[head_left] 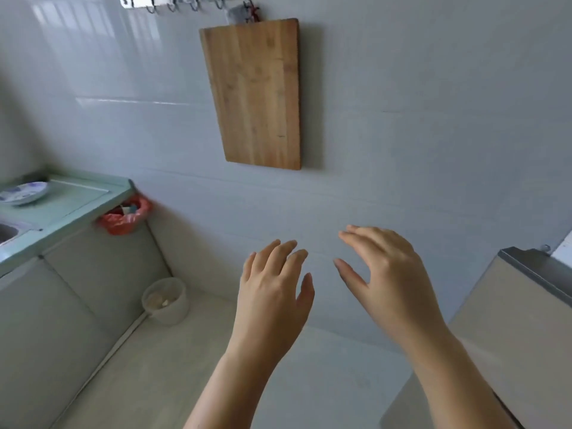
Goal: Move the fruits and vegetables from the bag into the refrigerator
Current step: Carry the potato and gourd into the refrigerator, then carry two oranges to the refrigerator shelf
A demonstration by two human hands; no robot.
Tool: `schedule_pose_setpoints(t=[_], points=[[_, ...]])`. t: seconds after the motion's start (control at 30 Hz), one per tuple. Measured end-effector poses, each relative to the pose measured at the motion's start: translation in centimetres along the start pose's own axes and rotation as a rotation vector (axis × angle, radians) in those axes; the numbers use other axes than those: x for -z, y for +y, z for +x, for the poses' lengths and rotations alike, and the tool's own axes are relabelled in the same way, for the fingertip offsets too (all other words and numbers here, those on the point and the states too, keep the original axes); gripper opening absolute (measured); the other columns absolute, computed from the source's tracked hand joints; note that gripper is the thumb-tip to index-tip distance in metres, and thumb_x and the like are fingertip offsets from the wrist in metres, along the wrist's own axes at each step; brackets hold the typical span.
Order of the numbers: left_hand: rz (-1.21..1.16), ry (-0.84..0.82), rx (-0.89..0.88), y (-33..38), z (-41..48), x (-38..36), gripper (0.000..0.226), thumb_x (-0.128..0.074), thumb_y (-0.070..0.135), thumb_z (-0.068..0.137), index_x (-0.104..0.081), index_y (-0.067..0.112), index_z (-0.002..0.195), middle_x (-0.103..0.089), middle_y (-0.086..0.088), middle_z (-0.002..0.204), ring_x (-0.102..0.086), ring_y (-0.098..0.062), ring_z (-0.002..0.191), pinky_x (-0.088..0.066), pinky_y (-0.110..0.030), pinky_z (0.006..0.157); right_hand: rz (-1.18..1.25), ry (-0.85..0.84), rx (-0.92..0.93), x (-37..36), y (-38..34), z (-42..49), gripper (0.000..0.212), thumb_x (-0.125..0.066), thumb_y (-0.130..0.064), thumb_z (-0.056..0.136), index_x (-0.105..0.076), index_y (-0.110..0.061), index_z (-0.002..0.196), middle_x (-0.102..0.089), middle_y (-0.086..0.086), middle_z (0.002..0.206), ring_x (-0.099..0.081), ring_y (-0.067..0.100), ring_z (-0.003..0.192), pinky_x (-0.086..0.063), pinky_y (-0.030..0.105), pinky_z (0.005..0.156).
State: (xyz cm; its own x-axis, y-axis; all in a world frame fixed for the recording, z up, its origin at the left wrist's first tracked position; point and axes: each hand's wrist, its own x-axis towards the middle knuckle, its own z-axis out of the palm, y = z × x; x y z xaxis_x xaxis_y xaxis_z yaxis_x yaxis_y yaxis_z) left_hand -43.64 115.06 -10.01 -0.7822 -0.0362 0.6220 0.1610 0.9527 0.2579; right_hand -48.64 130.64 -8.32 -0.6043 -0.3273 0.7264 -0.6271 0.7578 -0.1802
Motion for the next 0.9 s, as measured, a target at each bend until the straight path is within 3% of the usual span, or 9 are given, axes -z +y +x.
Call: schedule_pose_setpoints(t=[0.43,0.7,0.9], points=[[0.255,0.161,0.360,-18.4,-14.7,17.9,0.032,-0.045,0.027,0.078,-0.063,0.012,0.099,-0.066,-0.005,0.109,-0.059,-0.031,0.107,-0.047,-0.051,0.088,0.358,-0.105,0.277,-9.0,-27.6,0.5,0.040,-0.047,-0.035,0.078,-0.069,-0.009,0.098,-0.070,0.007,0.098,-0.066,0.026,0.088,-0.048,0.034,0.078],[0.408,0.230,0.571,-27.5,-26.8,28.0,0.038,-0.044,0.031,0.080,-0.065,0.010,0.103,-0.066,-0.007,0.111,-0.059,-0.030,0.108,-0.043,-0.052,0.092,0.570,-0.179,0.420,-12.8,-45.9,-3.2,0.041,-0.047,-0.035,0.077,-0.069,-0.009,0.099,-0.070,0.008,0.100,-0.065,0.028,0.090,-0.051,0.045,0.081],[0.482,0.311,0.718,-33.3,-33.1,32.6,0.038,-0.044,0.030,0.080,-0.065,0.009,0.104,-0.065,-0.009,0.112,-0.059,-0.032,0.108,-0.043,-0.054,0.093,0.657,-0.289,0.522,-16.5,-55.7,-4.6,0.042,-0.046,-0.037,0.079,-0.068,-0.009,0.101,-0.069,0.007,0.103,-0.064,0.028,0.093,-0.050,0.046,0.084]])
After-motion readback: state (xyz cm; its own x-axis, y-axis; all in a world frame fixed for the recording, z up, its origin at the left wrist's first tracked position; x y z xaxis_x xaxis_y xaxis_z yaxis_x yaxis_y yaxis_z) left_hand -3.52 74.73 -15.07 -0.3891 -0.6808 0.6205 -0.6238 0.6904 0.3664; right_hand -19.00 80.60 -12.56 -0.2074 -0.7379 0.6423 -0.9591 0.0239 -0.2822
